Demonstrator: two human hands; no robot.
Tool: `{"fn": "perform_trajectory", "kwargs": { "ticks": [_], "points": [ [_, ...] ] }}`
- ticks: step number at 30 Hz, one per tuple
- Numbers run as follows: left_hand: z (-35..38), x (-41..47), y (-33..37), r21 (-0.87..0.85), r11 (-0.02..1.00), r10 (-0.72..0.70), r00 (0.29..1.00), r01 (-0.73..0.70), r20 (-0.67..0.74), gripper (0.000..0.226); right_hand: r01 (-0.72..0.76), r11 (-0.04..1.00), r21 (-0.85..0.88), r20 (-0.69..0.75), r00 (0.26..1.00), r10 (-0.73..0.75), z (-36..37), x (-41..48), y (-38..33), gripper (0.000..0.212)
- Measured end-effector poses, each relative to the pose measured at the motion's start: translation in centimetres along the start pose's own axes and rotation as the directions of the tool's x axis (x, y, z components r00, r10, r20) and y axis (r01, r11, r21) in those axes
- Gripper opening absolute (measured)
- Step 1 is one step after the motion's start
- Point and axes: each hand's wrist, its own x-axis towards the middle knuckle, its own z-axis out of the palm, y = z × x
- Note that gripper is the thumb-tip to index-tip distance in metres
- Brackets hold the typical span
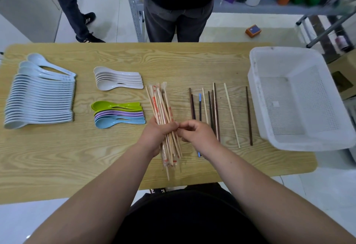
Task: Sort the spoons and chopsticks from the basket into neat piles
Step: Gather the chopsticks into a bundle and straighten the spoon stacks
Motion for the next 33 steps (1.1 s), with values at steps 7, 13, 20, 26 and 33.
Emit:
{"fn": "perform_trajectory", "kwargs": {
  "ticks": [7, 13, 20, 26, 33],
  "points": [
    [0.6, 0.3, -0.5, 0.125, 0.992, -0.01, 0.994, 0.024, -0.111, 0.066, -0.067, 0.991, -0.115, -0.012, 0.998, 0.066, -0.7, 1.0, 0.5, 0.015],
    [2.3, 0.9, -0.3, 0.489, 0.862, 0.203, 0.974, -0.131, -0.097, 0.05, 0.063, 0.997, 0.037, 0.034, 0.997, -0.064, -1.7, 3.6, -3.0, 0.055],
    [4.3, 3.1, 2.6, 0.616, 0.718, 0.434, 0.9, -0.324, -0.033, 0.058, 0.455, 0.887, 0.073, -0.065, 0.89, -0.451, -2.2, 5.2, -10.3, 0.077],
    [4.0, 5.5, 1.5, 0.581, 0.711, 0.512, 0.858, -0.397, -0.041, 0.06, 0.589, 0.808, 0.003, -0.1, 0.804, -0.586, -1.1, 5.8, -9.2, 0.054],
    [2.8, 6.9, -1.4, 0.749, 0.505, 0.563, 0.822, -0.429, 0.091, 0.073, 0.615, 0.786, 0.066, -0.056, 0.788, -0.613, 0.0, 6.4, -5.9, 0.062]
  ]
}}
